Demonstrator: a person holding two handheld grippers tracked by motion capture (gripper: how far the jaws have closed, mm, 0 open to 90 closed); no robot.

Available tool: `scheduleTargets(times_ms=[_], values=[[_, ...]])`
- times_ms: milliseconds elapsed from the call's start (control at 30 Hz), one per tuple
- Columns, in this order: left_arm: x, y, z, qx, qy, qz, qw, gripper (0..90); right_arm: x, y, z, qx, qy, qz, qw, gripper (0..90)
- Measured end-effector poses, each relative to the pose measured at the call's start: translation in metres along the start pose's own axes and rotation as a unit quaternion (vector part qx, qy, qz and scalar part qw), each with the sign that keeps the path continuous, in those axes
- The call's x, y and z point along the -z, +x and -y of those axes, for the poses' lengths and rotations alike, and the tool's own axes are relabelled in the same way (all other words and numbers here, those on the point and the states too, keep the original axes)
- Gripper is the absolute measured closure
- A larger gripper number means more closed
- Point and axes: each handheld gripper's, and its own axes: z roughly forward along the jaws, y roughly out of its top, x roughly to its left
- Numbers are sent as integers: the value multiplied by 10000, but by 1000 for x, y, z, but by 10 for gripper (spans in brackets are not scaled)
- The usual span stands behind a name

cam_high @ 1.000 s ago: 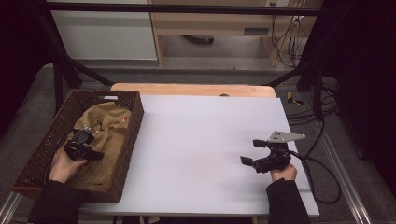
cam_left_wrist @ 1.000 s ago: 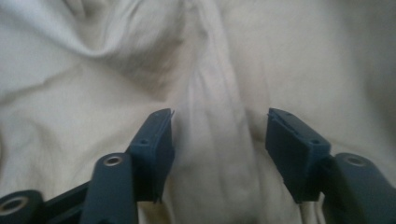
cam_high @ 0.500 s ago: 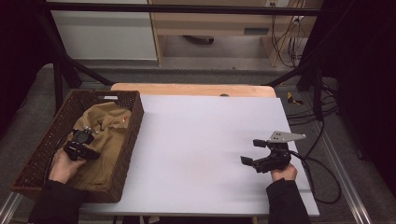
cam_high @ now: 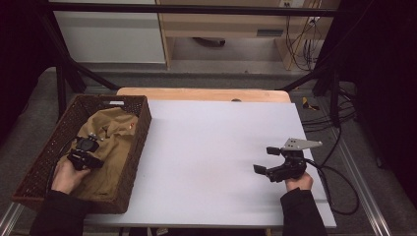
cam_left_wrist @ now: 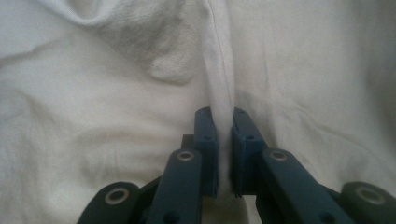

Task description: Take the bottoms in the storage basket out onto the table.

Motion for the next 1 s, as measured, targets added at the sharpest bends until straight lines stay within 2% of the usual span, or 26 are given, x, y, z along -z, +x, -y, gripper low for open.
scheduleTargets(times_ms=[233,600,1000], values=[[4,-1,-1,-1,-40,-20,10000,853,0,0,0,6,-17,-4,10000,42],[13,1,-2,136,-115,-9,9998,859,0,0,0,-5,10,-16,10000,42],[19,3,-3,263,-223,141,9993,862,0,0,0,-13,2,-20,10000,42]])
